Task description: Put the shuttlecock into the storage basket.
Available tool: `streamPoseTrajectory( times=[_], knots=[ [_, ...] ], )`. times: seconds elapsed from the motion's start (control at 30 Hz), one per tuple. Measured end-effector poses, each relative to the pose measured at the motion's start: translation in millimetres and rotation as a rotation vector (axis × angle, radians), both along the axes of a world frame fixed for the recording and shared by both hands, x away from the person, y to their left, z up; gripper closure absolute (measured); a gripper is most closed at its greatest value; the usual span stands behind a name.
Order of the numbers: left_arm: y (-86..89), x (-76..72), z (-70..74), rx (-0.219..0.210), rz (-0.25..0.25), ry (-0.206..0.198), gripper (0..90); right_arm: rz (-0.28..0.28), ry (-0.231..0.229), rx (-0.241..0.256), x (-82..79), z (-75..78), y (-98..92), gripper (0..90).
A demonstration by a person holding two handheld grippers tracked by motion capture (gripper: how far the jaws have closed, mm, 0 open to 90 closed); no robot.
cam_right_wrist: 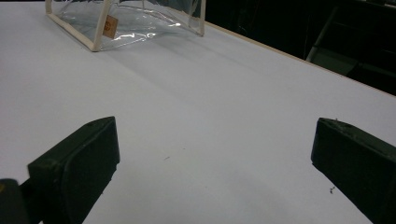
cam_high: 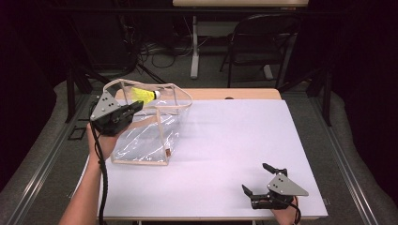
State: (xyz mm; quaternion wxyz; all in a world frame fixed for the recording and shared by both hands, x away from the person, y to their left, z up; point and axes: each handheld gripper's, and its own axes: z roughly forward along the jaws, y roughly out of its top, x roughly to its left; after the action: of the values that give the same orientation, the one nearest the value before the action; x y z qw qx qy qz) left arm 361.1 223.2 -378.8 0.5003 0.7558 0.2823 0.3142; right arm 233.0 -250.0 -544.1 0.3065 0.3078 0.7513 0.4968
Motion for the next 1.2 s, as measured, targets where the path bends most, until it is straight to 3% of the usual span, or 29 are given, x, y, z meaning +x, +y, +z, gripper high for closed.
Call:
streamPoseTrajectory(
  times=[0.27, 1.2],
  knots=[
    [5.7, 5.2, -4.5, -0.031, 0.036, 0.009, 89.5, -0.007, 0.005, 0.004, 0.3, 0.1, -2.4, 0.5],
    [16.8, 13.6, -6.4, -0.019, 0.104, 0.016, 89.5, -0.005, 0.000, -0.003, 0.2, 0.6, 0.1, 0.7]
  ],
)
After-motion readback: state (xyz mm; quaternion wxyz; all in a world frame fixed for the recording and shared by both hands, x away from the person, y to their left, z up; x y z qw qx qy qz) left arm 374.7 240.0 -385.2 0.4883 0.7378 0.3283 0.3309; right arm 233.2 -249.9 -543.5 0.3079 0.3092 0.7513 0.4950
